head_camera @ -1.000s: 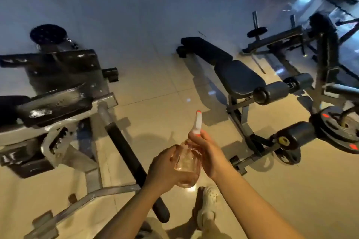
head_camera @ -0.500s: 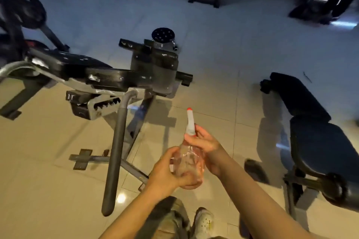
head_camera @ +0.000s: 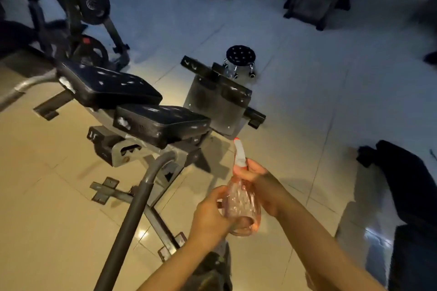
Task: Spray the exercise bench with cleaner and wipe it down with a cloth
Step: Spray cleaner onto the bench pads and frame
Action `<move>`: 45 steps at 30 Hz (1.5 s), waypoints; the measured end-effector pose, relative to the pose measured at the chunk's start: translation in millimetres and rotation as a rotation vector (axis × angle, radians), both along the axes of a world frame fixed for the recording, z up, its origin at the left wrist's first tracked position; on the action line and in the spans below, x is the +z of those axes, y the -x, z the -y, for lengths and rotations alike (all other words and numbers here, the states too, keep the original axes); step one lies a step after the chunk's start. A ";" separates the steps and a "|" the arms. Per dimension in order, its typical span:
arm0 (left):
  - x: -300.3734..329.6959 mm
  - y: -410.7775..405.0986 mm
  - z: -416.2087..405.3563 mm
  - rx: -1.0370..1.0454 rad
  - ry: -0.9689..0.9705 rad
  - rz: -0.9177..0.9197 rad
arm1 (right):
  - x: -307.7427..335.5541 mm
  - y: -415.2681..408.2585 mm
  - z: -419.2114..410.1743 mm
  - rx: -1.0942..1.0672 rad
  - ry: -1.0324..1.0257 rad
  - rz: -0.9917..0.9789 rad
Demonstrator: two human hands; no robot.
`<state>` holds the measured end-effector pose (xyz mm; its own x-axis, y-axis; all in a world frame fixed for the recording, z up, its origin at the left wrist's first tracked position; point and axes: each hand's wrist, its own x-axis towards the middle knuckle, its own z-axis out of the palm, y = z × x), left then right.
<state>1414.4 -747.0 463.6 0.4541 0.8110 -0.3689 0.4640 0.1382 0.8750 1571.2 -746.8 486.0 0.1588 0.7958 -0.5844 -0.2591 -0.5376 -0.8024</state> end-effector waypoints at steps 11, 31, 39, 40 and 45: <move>11.0 -60.8 -95.4 0.354 -0.020 0.015 | 10.0 -50.9 -157.8 0.326 0.037 -0.082; -3.6 -382.9 -162.7 1.299 0.163 -0.074 | -25.2 -271.7 -315.0 1.226 0.139 -0.112; 9.8 -377.1 -188.8 1.501 0.048 -0.048 | -4.3 -239.3 -343.3 1.418 -0.042 -0.069; 17.0 -370.9 -198.3 1.510 -0.001 -0.030 | 5.7 -230.9 -353.1 1.414 -0.098 -0.066; 37.6 -343.9 -239.2 1.547 -0.138 0.053 | 53.4 -199.4 -388.8 1.404 -0.245 0.000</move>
